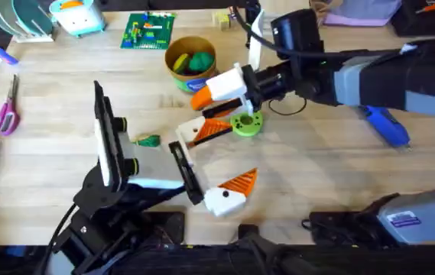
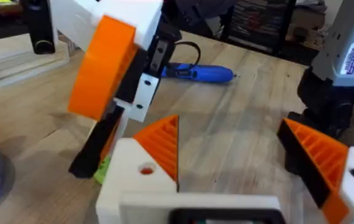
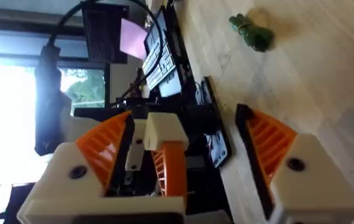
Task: Pick up the gripper from the table and insert it into the empty holder that is missing its gripper. Then pick up a screw, insert it into the mounting hole, and use the screwdriver to tighten it. Finally, clean up the table by picking up the vegetable and placing it into the bucket.
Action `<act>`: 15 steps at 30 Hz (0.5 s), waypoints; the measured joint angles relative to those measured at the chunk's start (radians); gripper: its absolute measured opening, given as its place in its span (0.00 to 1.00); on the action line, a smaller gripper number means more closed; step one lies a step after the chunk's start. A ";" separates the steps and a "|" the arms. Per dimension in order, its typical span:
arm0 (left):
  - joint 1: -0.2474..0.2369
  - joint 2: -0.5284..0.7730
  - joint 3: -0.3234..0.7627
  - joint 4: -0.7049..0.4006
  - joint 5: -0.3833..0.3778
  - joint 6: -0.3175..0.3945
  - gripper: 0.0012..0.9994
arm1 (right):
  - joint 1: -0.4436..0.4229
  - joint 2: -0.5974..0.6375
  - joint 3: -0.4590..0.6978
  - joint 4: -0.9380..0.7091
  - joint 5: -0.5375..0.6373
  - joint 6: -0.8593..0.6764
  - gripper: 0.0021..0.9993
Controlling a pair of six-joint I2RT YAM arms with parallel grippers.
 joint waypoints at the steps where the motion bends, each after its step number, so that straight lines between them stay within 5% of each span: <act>1: 0.000 0.000 0.000 0.000 0.000 0.000 0.99 | -0.012 0.000 0.000 0.000 0.003 -0.001 0.99; 8: 0.000 0.000 0.000 0.000 0.000 0.000 0.99 | -0.071 -0.007 0.051 -0.099 0.106 -0.103 0.99; 15: 0.000 0.000 0.000 0.000 0.000 0.000 0.99 | -0.088 -0.154 0.161 -0.641 0.397 -0.411 0.99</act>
